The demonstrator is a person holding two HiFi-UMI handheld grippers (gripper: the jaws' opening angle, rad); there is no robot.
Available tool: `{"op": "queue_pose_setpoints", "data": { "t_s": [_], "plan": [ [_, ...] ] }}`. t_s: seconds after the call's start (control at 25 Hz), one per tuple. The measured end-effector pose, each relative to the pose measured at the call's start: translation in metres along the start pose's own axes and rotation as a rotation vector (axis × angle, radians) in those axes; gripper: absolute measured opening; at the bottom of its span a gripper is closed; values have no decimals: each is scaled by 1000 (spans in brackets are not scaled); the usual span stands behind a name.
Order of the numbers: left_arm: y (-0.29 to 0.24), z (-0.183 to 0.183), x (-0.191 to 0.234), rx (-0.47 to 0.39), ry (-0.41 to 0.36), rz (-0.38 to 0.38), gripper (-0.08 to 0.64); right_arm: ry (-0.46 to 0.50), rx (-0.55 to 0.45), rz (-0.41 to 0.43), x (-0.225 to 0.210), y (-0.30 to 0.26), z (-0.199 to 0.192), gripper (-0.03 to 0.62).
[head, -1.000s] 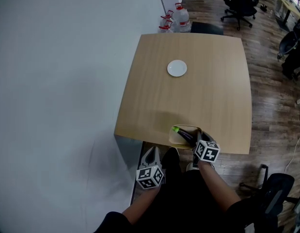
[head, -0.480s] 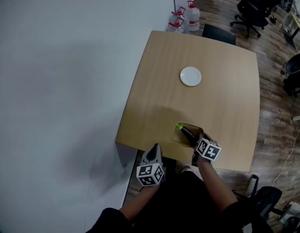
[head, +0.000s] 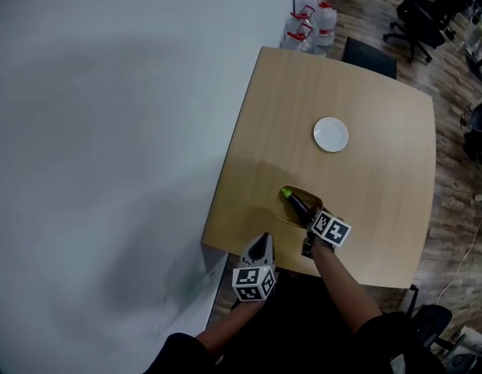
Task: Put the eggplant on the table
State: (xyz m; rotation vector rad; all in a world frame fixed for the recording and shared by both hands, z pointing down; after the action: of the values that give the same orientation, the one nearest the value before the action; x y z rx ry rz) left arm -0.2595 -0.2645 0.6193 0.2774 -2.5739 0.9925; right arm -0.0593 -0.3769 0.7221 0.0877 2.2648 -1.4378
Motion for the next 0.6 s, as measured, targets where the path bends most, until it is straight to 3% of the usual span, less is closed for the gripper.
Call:
{"op": "queue_pose_setpoints", "data": {
  "t_s": [0.2, 0.32, 0.48, 0.6],
  "plan": [
    [-12, 1, 22, 41, 34, 16, 20, -148, -9, -73, 6, -38, -11, 66],
    [-18, 4, 29, 43, 35, 16, 20, -163, 16, -112, 7, -54, -14, 67],
    [-26, 10, 34, 55, 33, 4, 20, -228, 50, -100, 9, -71, -17, 101],
    [-31, 12, 32, 69, 31, 1, 20, -202, 41, -100, 8, -71, -12, 128]
  ]
}}
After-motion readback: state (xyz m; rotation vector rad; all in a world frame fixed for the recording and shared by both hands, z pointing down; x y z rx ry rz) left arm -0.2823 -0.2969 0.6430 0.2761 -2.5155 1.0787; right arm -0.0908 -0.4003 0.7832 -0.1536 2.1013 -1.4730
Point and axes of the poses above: the fingertips, and each gripper's own axes: y backward along the fingers, x to its left, z out of its top, the point moved 5 cm from there along y, backward along the fingers, and after that the axes turned 7 degrees about x, right-handed, at the moved point
